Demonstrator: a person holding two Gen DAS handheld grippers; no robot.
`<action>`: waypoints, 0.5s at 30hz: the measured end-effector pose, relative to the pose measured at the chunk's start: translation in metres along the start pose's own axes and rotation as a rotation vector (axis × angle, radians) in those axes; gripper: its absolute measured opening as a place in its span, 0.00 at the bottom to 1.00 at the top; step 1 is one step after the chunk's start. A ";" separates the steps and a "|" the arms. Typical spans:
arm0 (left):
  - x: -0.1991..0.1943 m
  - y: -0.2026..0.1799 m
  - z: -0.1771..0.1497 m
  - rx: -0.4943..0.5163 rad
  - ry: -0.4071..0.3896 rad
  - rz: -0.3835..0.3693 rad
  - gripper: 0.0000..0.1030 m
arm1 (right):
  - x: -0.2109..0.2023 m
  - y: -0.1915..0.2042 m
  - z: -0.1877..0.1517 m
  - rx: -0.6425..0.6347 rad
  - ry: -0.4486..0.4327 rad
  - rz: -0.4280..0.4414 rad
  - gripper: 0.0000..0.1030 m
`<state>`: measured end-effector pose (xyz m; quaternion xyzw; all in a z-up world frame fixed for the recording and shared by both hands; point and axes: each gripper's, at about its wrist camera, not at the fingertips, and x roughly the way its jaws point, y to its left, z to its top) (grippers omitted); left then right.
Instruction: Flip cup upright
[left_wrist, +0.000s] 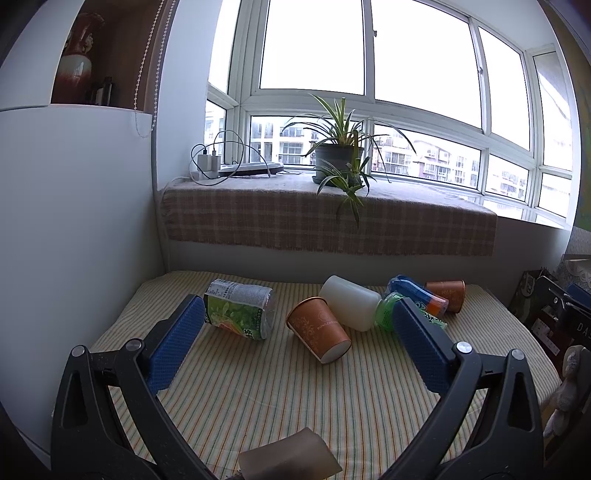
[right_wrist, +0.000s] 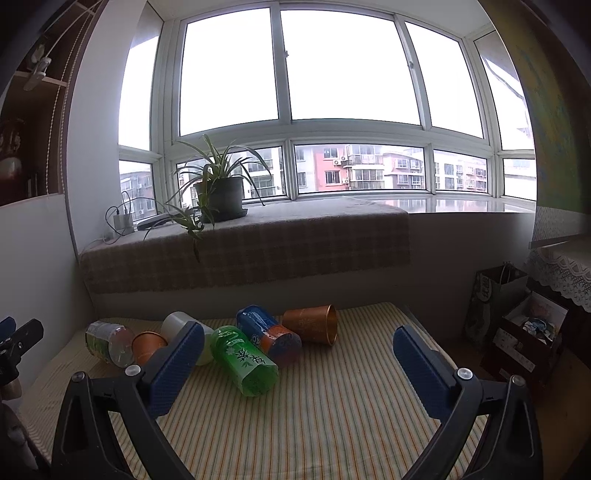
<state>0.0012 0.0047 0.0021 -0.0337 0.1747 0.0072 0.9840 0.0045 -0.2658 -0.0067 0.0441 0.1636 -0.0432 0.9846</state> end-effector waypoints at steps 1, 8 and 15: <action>0.000 0.000 0.000 -0.002 0.002 0.000 1.00 | 0.001 0.000 0.000 0.000 0.003 0.000 1.00; -0.002 -0.004 0.001 0.011 -0.002 -0.002 1.00 | 0.000 0.001 -0.001 -0.004 0.006 0.005 1.00; -0.004 -0.004 0.002 0.008 -0.008 -0.008 1.00 | -0.003 0.001 -0.001 -0.003 0.002 0.008 1.00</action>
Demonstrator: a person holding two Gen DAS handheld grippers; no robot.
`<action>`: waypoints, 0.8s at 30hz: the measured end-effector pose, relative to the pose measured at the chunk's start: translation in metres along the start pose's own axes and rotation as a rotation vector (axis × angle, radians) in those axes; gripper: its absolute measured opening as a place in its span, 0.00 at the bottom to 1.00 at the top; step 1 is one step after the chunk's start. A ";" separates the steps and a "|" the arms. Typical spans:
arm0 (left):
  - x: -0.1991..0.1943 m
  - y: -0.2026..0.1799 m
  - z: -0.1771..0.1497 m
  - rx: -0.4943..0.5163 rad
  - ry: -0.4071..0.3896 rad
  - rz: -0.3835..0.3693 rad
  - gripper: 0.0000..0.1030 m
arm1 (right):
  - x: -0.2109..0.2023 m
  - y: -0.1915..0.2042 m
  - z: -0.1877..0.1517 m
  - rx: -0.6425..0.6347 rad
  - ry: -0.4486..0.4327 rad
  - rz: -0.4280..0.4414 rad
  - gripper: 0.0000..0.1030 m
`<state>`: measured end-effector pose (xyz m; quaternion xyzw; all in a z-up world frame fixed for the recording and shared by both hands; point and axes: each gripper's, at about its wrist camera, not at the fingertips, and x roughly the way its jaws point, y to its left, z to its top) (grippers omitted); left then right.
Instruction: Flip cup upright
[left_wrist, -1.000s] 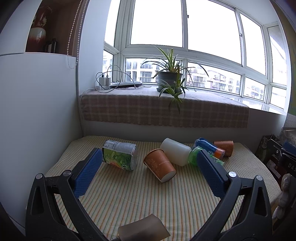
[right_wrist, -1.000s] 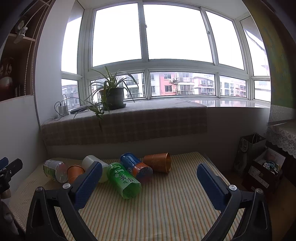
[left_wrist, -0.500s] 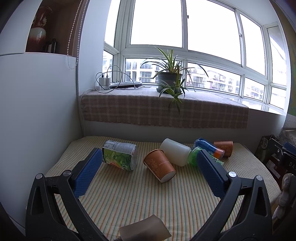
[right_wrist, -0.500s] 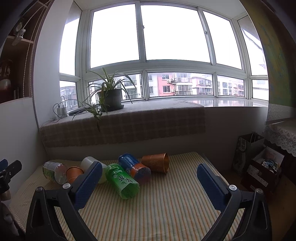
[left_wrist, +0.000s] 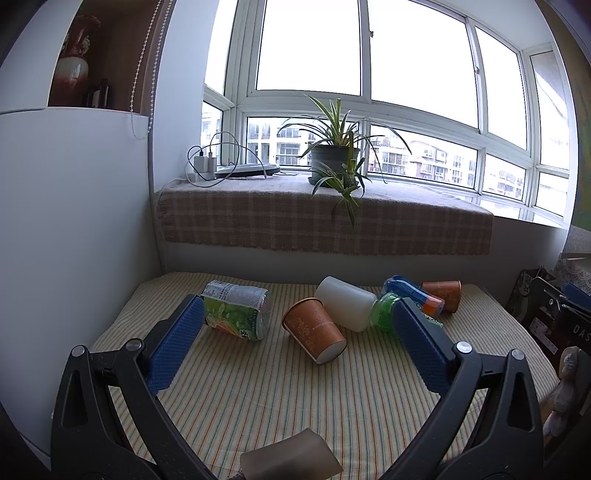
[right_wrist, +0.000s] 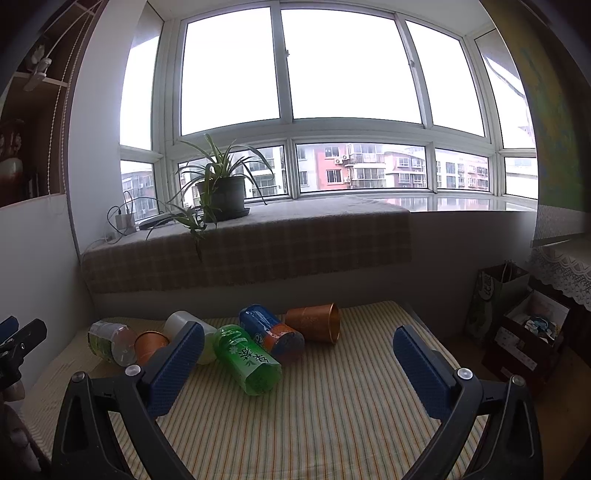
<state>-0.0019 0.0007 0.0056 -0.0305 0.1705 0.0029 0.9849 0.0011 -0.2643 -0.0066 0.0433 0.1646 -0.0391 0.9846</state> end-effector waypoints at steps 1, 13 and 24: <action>0.000 0.000 0.000 0.001 0.000 0.000 1.00 | 0.000 0.000 0.000 -0.002 0.002 0.001 1.00; -0.001 -0.002 -0.001 0.003 -0.003 0.003 1.00 | 0.001 0.000 0.001 -0.003 0.012 0.008 1.00; 0.002 -0.001 -0.002 0.008 0.008 0.012 1.00 | 0.018 0.018 0.007 -0.066 0.031 0.058 1.00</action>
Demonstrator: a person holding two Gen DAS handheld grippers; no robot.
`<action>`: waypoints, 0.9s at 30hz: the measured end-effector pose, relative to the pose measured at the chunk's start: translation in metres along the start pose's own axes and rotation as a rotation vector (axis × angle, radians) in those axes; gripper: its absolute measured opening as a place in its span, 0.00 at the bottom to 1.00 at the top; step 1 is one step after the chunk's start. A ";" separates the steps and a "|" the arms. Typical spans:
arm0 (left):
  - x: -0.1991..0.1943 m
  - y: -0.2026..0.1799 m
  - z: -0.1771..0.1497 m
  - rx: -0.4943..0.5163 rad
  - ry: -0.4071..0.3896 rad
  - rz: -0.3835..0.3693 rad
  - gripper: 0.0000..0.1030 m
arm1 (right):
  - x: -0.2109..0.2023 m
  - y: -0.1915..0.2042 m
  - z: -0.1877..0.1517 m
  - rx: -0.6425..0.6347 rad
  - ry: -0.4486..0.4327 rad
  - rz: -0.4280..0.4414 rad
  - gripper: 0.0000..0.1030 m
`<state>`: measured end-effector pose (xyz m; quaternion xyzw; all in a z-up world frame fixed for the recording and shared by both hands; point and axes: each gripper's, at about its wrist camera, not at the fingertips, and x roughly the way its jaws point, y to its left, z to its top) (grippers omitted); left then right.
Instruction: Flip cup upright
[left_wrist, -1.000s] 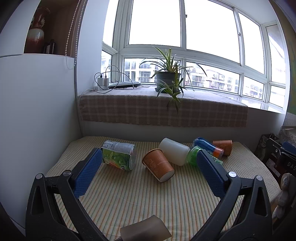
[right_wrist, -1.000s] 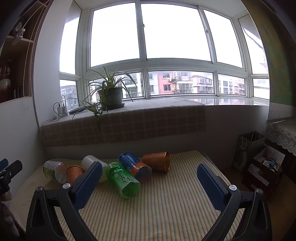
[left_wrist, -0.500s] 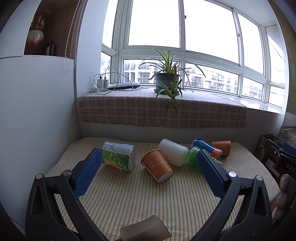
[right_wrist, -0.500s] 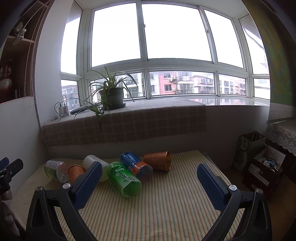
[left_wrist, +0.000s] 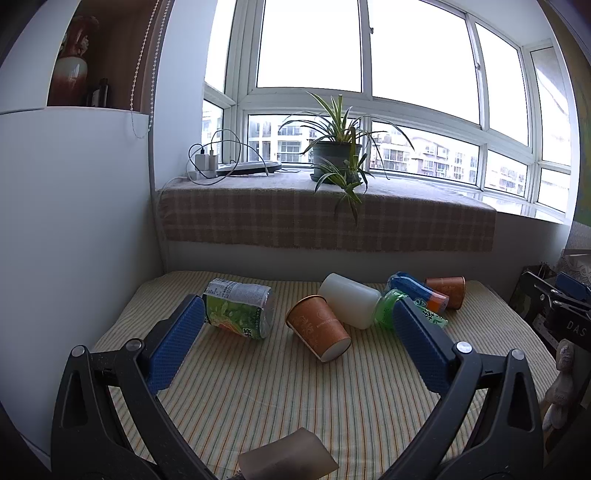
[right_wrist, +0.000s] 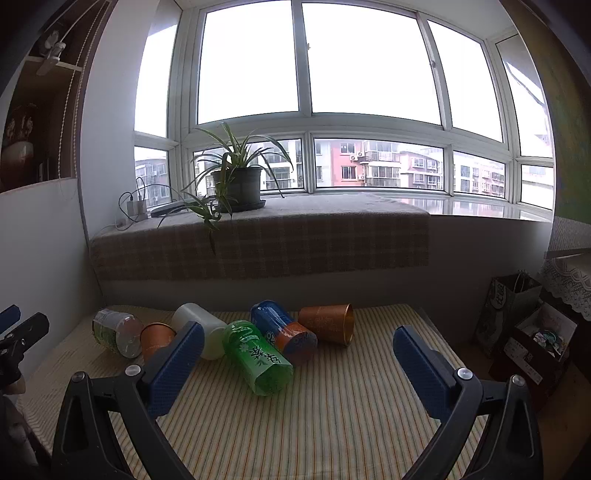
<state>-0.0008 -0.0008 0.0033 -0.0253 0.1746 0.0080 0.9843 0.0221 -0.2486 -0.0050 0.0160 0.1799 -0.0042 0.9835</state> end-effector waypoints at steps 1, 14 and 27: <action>0.001 0.001 0.000 -0.001 0.002 0.002 1.00 | 0.003 0.002 0.000 -0.004 0.004 0.007 1.00; 0.013 0.014 -0.002 -0.008 0.019 0.033 1.00 | 0.041 0.021 0.008 -0.071 0.064 0.109 1.00; 0.024 0.029 -0.004 -0.018 0.053 0.059 1.00 | 0.100 0.065 0.027 -0.215 0.197 0.290 1.00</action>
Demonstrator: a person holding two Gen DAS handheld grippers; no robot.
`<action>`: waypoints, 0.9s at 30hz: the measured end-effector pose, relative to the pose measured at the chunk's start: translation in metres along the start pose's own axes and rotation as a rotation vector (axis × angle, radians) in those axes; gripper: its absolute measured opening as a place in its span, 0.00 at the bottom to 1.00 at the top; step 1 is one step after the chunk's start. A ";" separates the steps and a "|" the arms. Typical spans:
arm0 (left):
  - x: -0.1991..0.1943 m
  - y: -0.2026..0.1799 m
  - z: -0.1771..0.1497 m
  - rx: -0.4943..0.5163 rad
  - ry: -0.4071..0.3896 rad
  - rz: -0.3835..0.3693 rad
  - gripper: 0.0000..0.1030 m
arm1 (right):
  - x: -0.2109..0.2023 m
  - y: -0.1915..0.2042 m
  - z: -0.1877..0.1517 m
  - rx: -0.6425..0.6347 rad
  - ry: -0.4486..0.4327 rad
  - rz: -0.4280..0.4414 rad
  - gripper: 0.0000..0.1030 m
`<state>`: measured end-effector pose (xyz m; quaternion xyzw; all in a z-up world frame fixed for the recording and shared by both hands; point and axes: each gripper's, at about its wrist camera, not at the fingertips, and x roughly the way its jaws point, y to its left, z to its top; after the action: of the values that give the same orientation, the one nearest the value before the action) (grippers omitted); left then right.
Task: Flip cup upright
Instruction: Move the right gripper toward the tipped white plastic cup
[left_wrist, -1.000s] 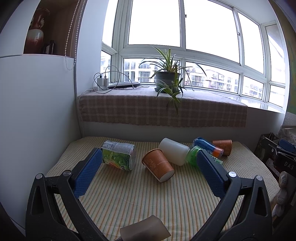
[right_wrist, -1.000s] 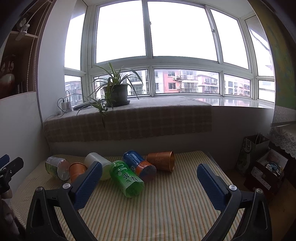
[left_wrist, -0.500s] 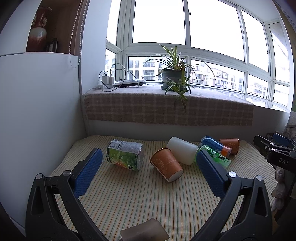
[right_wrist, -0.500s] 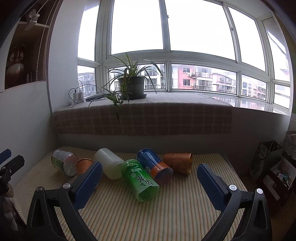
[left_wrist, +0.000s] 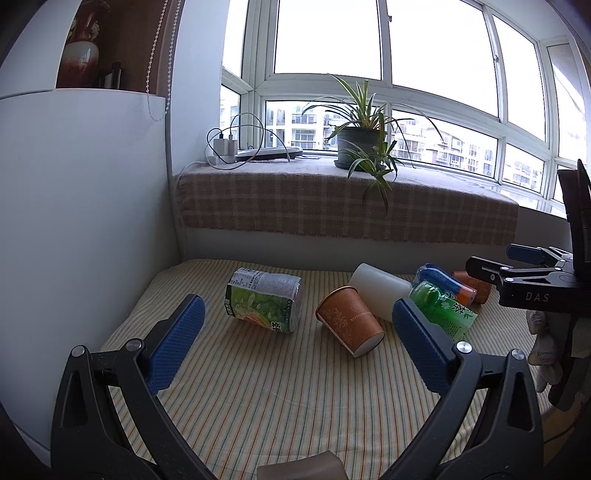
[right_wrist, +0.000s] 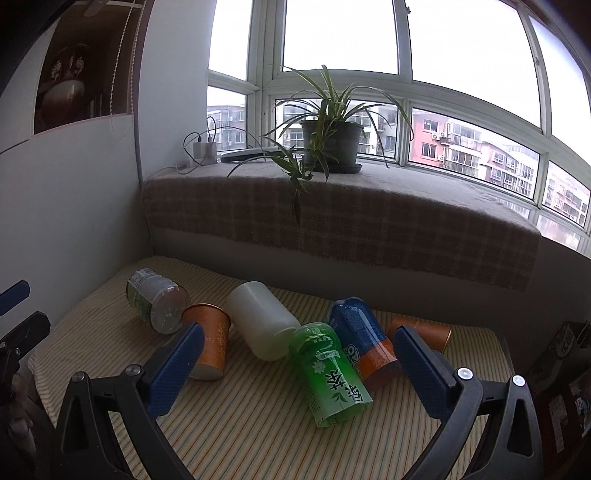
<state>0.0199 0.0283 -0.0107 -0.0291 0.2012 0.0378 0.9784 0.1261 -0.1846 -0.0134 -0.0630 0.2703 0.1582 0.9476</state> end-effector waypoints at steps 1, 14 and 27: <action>0.001 0.002 -0.001 -0.002 0.003 0.003 1.00 | 0.008 0.001 0.003 -0.009 0.021 0.020 1.00; 0.001 0.035 -0.014 -0.034 0.043 0.056 1.00 | 0.125 0.021 0.030 -0.304 0.383 0.187 0.93; 0.005 0.054 -0.021 -0.077 0.069 0.090 1.00 | 0.201 0.050 0.040 -0.578 0.671 0.265 0.93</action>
<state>0.0119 0.0810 -0.0345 -0.0588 0.2344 0.0886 0.9663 0.2908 -0.0761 -0.0886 -0.3374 0.5125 0.3177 0.7229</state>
